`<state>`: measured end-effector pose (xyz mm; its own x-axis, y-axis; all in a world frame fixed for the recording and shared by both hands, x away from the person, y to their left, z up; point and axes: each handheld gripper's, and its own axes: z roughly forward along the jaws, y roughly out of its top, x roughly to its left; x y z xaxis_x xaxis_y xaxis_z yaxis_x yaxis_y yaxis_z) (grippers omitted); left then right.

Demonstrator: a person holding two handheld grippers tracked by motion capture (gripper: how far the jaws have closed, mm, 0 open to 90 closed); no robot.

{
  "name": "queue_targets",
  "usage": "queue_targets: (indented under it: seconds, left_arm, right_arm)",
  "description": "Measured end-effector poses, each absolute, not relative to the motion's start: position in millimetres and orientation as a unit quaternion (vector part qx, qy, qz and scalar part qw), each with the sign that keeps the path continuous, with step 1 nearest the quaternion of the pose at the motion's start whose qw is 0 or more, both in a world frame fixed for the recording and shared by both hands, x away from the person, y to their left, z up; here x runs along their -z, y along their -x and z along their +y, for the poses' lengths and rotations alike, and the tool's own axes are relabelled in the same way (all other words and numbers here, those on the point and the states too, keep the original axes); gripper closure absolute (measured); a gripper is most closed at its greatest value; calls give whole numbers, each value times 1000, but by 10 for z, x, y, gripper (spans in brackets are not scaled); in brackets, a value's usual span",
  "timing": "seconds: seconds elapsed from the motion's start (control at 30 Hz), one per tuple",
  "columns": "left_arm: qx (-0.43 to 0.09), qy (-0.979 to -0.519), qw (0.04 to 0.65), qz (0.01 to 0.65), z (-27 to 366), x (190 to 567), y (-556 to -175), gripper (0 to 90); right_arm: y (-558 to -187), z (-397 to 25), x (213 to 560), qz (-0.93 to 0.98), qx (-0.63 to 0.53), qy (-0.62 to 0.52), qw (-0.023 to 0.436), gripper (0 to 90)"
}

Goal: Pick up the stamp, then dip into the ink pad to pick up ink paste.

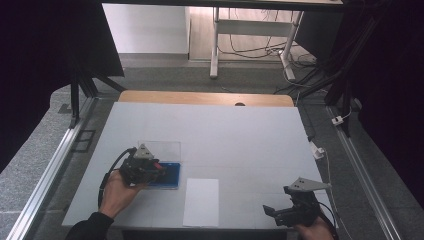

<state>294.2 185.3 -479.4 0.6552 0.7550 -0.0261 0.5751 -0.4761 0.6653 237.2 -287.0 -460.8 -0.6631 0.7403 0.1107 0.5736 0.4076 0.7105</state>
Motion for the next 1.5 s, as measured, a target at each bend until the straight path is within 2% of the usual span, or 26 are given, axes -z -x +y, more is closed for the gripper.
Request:
queue_targets:
  seconds: [0.37,0.63,1.13,1.5]
  left_arm:
    - [-124,-844,348,389,1840,4768,-2964,576]
    - [-130,-849,337,385,1755,4792,-3018,576]
    - [-100,-861,309,391,1591,4935,-3217,575]
    - [-115,-866,293,388,1504,4961,-3211,578]
  right_arm:
    - [-2379,-2867,4610,831,-373,-398,109,0]
    - [-2385,-2862,4613,832,-371,-399,108,0]
    - [-2384,-2862,4614,832,-370,-398,108,0]
    - [-2382,-2861,4615,833,-370,-396,110,0]
